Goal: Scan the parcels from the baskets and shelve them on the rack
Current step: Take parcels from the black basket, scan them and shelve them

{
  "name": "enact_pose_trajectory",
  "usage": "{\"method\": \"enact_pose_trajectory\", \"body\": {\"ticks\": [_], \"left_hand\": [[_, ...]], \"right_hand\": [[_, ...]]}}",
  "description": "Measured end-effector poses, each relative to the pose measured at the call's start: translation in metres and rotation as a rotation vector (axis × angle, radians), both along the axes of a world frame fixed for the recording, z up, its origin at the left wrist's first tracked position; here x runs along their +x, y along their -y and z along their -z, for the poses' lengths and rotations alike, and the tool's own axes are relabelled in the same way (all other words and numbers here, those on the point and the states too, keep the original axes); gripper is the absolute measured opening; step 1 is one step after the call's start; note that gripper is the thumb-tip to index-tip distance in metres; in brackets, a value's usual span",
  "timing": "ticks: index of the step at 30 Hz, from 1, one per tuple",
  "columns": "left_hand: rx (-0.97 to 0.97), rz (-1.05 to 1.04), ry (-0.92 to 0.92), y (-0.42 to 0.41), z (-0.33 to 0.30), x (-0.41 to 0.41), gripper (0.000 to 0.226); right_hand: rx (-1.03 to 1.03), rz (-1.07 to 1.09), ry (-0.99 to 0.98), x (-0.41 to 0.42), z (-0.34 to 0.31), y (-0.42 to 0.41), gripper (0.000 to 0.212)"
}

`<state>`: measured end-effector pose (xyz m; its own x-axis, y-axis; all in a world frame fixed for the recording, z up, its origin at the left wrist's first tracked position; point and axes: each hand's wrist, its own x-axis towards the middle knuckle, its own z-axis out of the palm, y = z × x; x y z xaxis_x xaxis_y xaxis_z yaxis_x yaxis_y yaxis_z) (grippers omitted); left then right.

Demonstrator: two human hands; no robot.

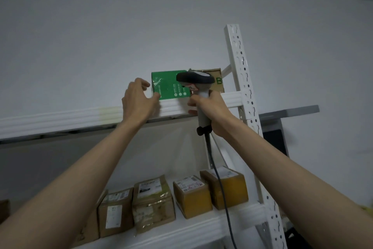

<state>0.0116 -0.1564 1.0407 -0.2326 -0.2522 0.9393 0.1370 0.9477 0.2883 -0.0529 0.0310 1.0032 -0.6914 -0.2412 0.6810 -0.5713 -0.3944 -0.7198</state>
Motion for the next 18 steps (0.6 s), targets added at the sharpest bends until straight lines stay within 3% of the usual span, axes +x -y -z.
{"method": "enact_pose_trajectory", "body": {"ticks": [3, 8, 12, 18], "left_hand": [[-0.105, -0.035, -0.098, -0.001, 0.022, 0.015, 0.017], [-0.197, 0.033, -0.075, -0.001, 0.065, 0.046, 0.006], [-0.219, 0.173, 0.028, 0.0, 0.114, 0.067, 0.013], [-0.169, 0.318, 0.33, -0.013, 0.216, 0.078, 0.01]], "right_hand": [[0.037, -0.074, 0.02, 0.02, 0.022, -0.011, 0.012], [0.081, -0.1, 0.098, 0.062, 0.063, -0.026, 0.027], [0.131, -0.084, 0.185, 0.091, 0.102, -0.039, 0.029], [0.266, -0.061, 0.386, 0.123, 0.181, -0.06, 0.022]]}}
